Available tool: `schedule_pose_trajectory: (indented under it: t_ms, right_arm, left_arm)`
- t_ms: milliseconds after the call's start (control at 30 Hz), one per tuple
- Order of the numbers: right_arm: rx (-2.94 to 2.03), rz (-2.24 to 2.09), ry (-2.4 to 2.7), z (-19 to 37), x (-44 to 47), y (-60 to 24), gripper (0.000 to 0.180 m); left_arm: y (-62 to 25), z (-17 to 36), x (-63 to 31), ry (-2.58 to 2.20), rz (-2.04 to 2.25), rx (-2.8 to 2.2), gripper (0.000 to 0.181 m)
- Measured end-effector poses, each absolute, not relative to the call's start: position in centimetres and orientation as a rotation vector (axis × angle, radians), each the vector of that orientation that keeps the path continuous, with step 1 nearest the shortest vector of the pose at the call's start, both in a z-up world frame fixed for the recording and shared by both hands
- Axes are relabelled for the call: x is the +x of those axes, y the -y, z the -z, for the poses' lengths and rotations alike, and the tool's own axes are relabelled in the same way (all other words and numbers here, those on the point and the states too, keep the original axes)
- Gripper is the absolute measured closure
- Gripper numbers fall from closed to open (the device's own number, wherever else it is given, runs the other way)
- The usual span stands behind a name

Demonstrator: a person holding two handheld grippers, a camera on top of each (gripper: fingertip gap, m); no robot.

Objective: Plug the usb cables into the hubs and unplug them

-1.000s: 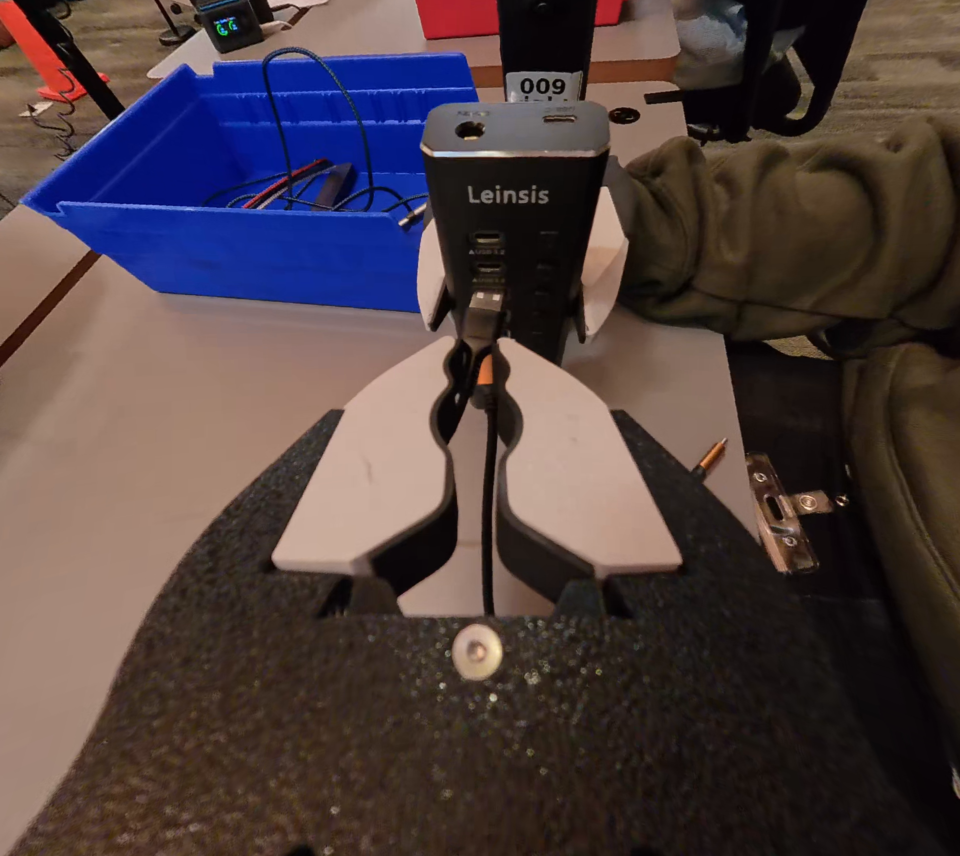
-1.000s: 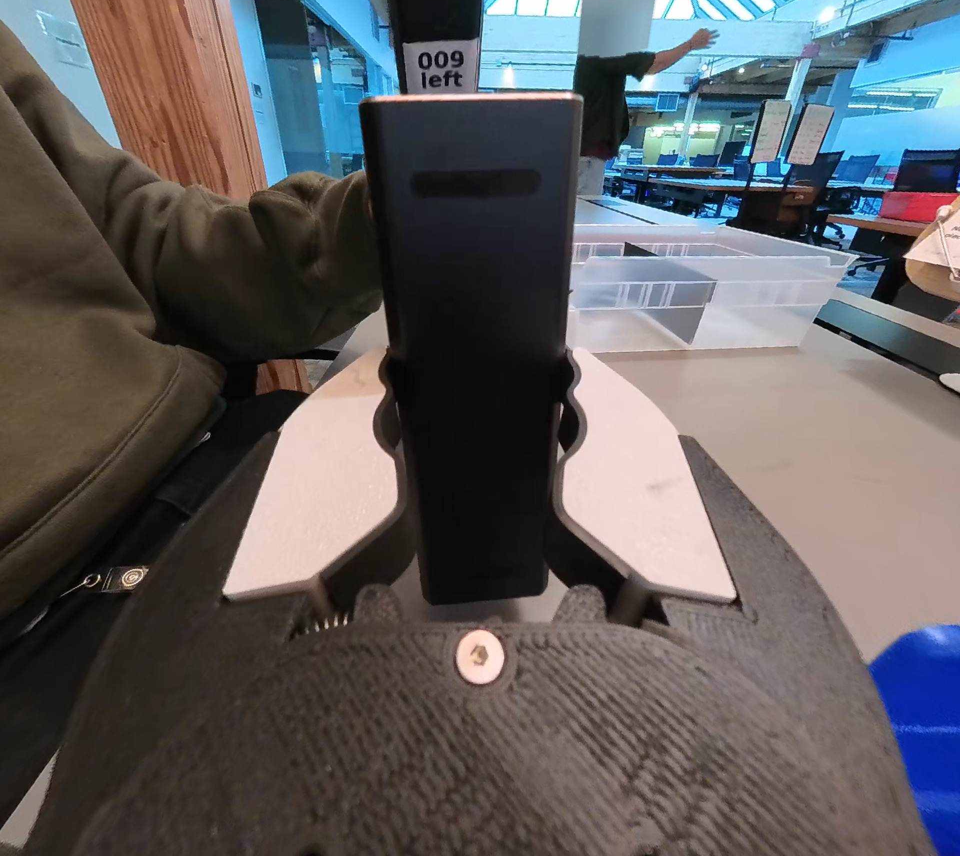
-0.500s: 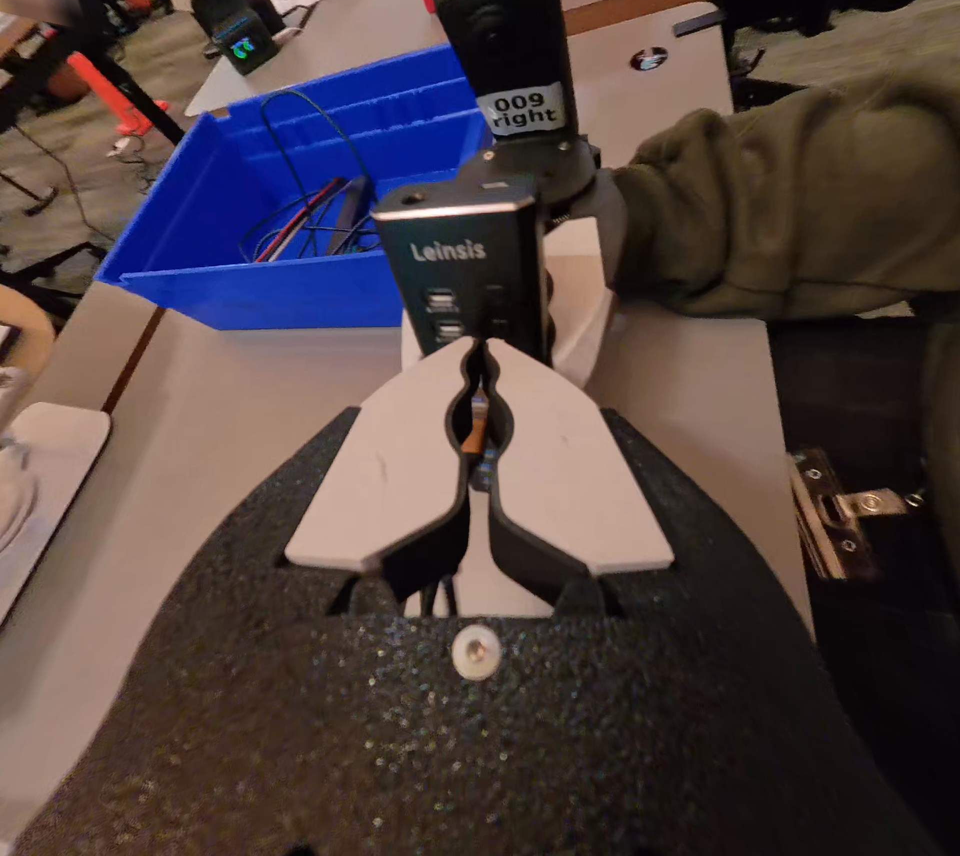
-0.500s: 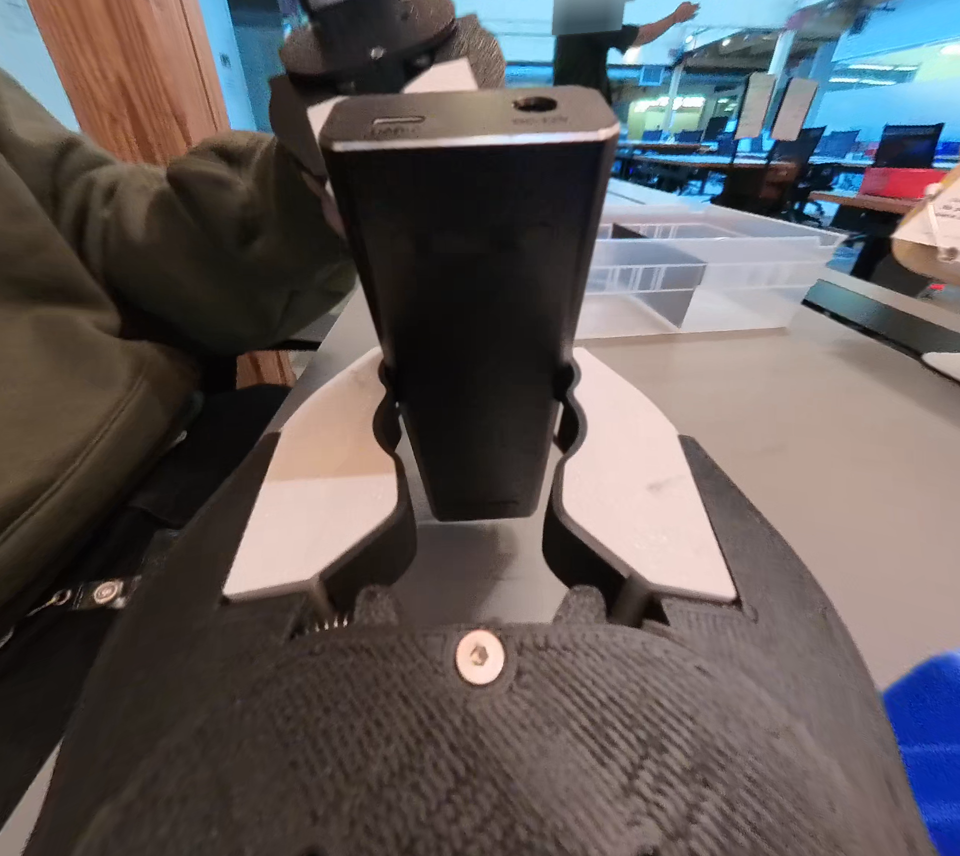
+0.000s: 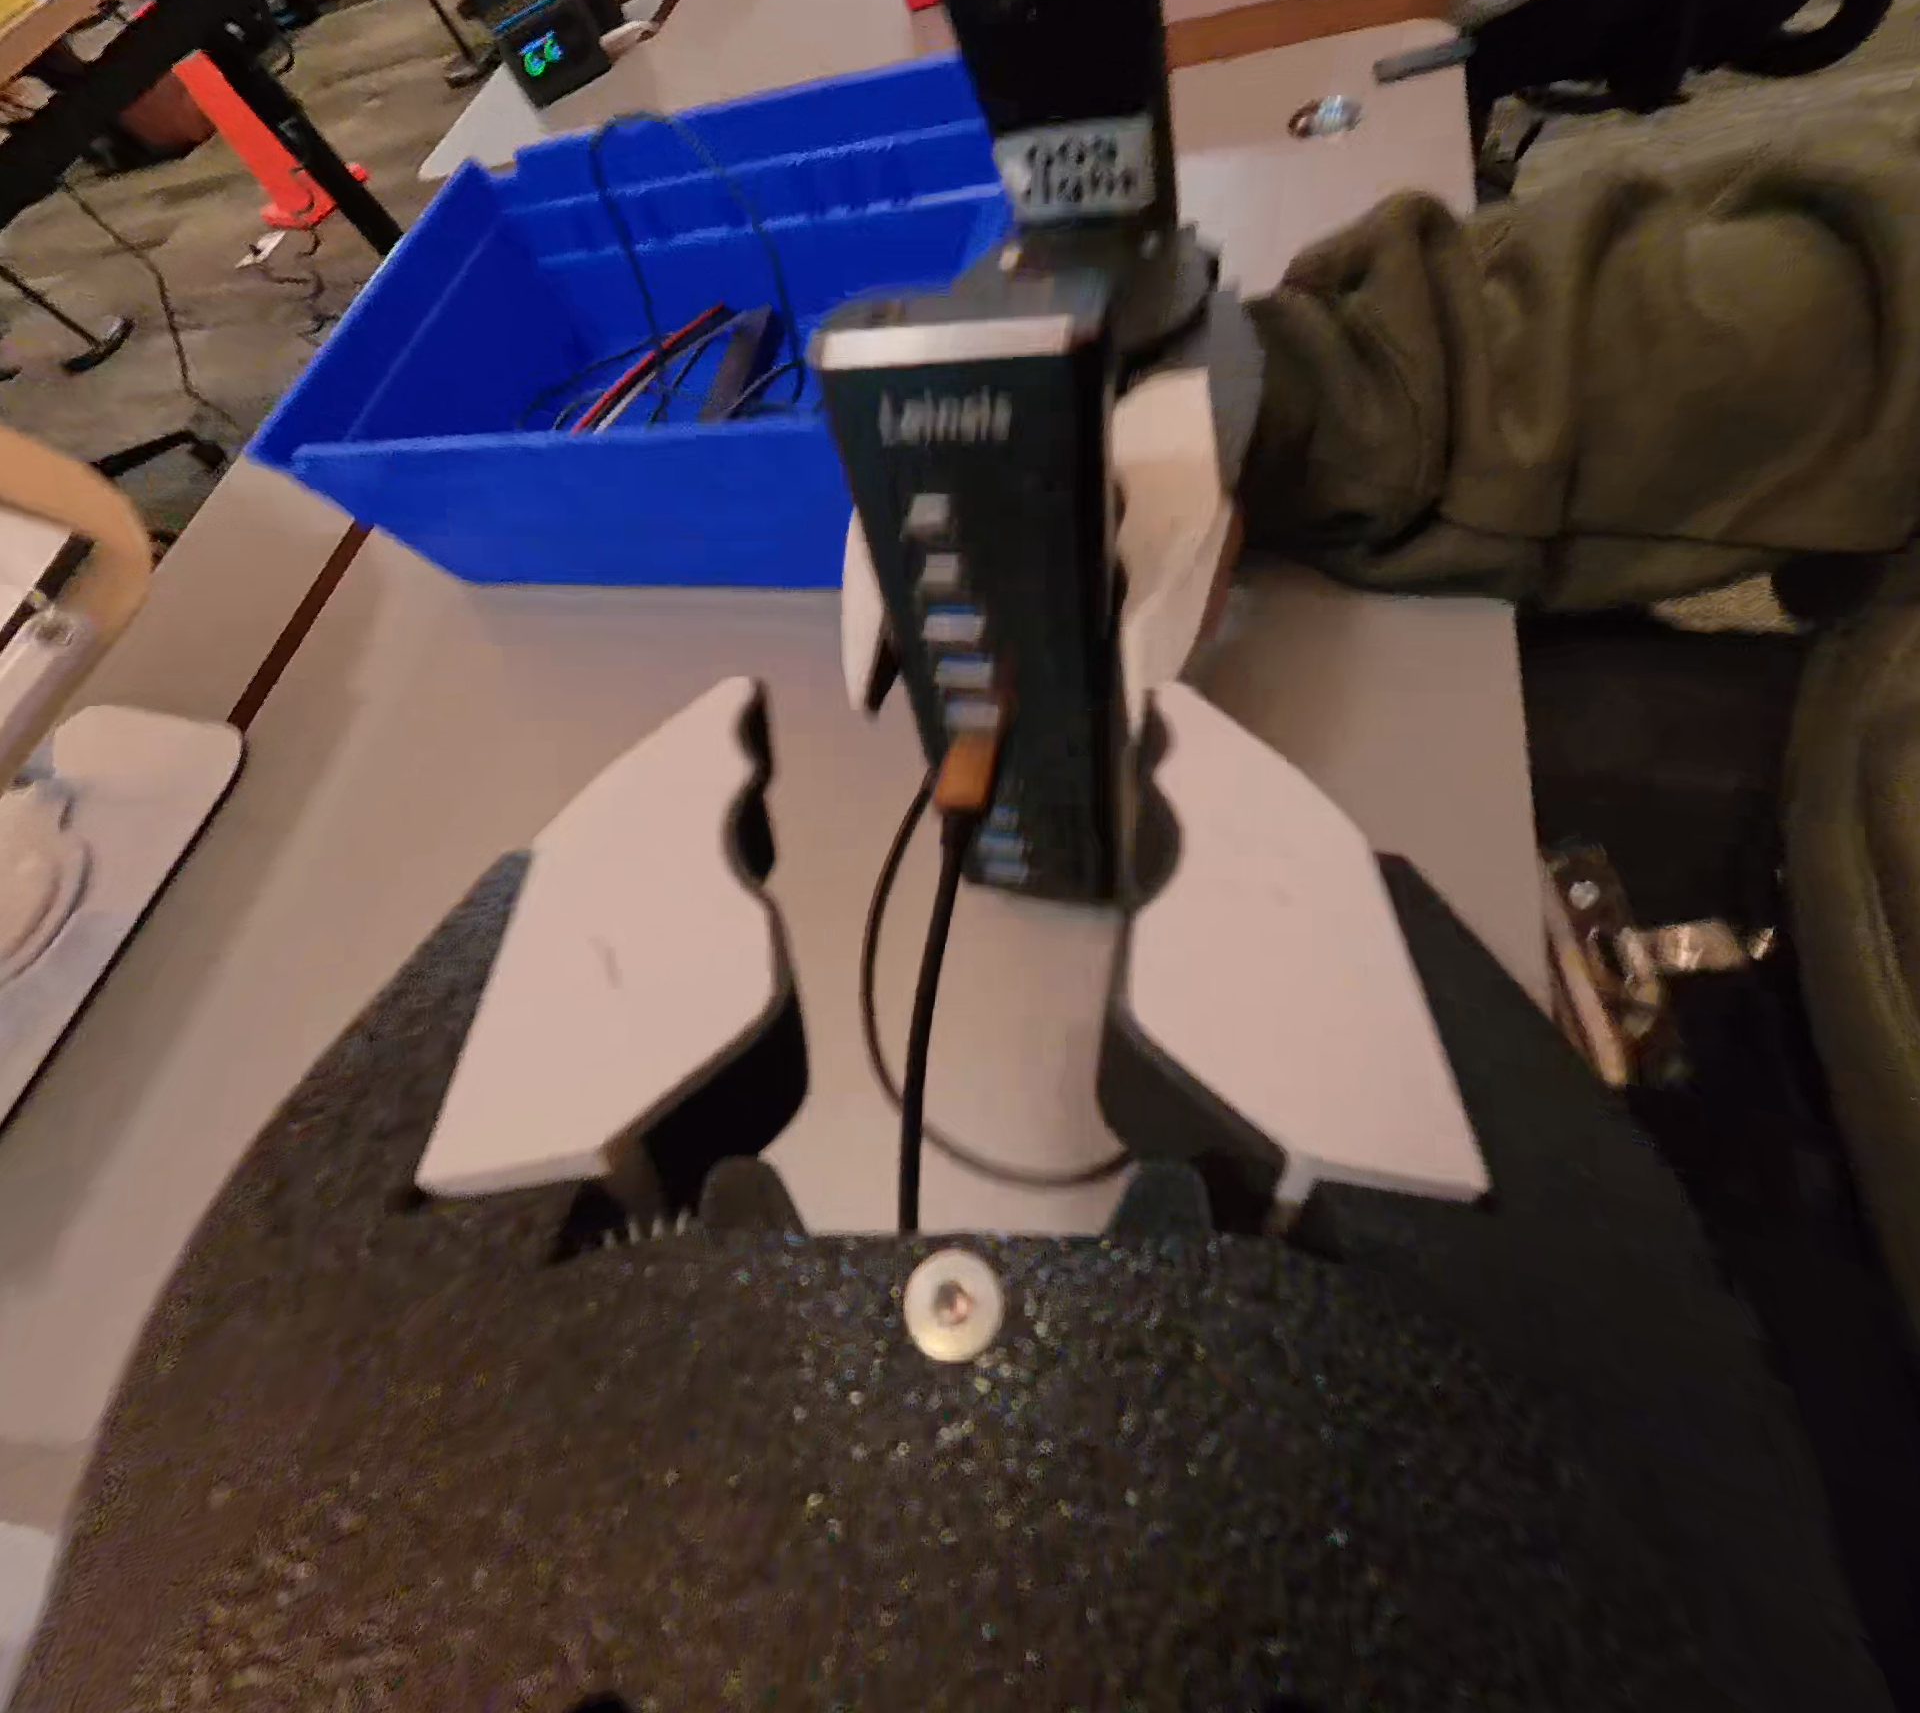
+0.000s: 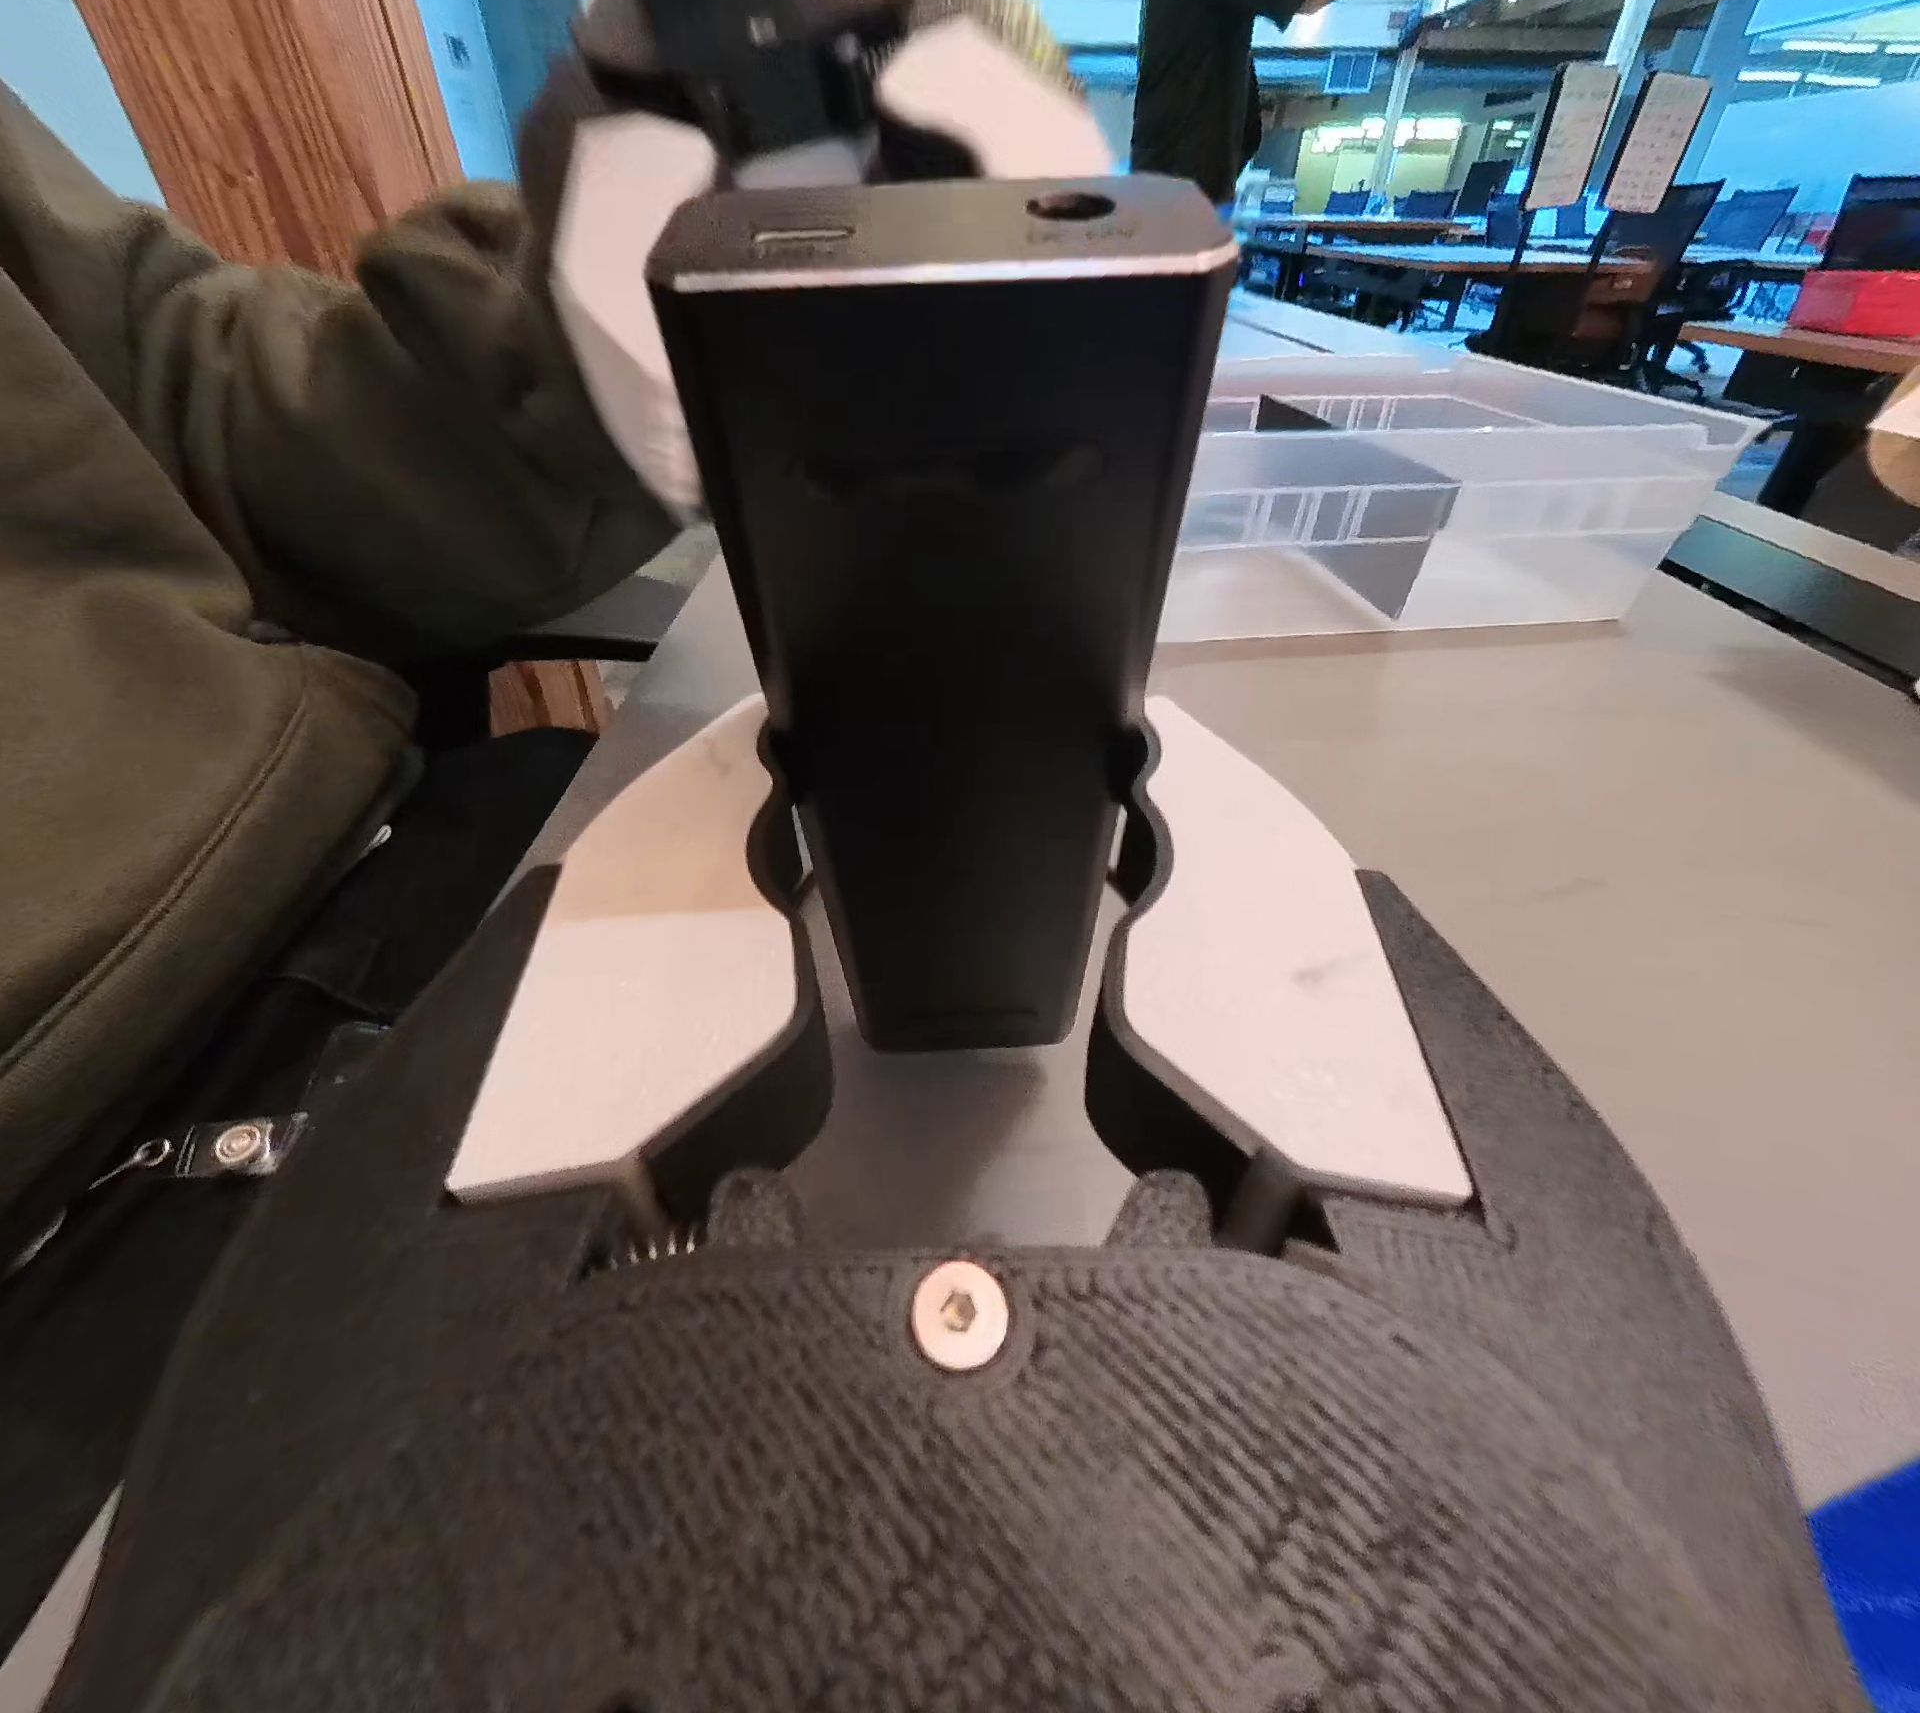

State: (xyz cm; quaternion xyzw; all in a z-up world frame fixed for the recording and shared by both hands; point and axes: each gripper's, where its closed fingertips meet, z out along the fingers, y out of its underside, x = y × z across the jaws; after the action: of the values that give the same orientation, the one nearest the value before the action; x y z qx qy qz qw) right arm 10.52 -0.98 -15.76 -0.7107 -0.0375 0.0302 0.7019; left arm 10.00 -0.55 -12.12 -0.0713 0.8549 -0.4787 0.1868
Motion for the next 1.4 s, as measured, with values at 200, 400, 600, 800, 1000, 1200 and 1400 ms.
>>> schedule_pose_trajectory:
  t_ms: [200, 400, 600, 800, 1000, 1200, 1400]
  right_arm:
    - [-1.649, -0.034, 0.113, 16.6, 10.1, 0.3, 0.119]
    - [-1.563, -0.106, -0.017, 15.5, 11.7, 1.2, 0.116]
    - [-1.544, -0.024, 0.019, 15.3, 11.6, 1.3, 0.119]
    - [-1.404, -0.088, 0.039, 13.7, 11.1, 2.3, 0.119]
    - [-1.453, -0.11, 0.079, 13.9, 10.1, 1.4, 0.119]
    - [-1.405, -0.043, -0.036, 12.5, 11.8, 1.7, 0.116]
    - [-1.444, -0.005, -0.021, 12.9, 11.5, 0.7, 0.115]
  left_arm:
    - [6.4, 10.5, 10.9, -2.399, 1.389, -0.173, 0.122]
    - [5.7, 7.2, 11.8, -2.224, 1.63, -0.27, 0.181]
    - [3.4, 6.3, 12.5, -2.29, 1.731, -0.347, 0.153]
    - [4.2, 10.6, 11.7, -2.396, 1.58, -0.208, 0.106]
    - [6.0, 11.6, 11.3, -2.495, 1.512, -0.123, 0.117]
    - [6.3, 11.2, 12.6, -2.462, 1.428, -0.174, 0.119]
    - [6.2, 11.5, 12.2, -2.529, 1.37, -0.104, 0.119]
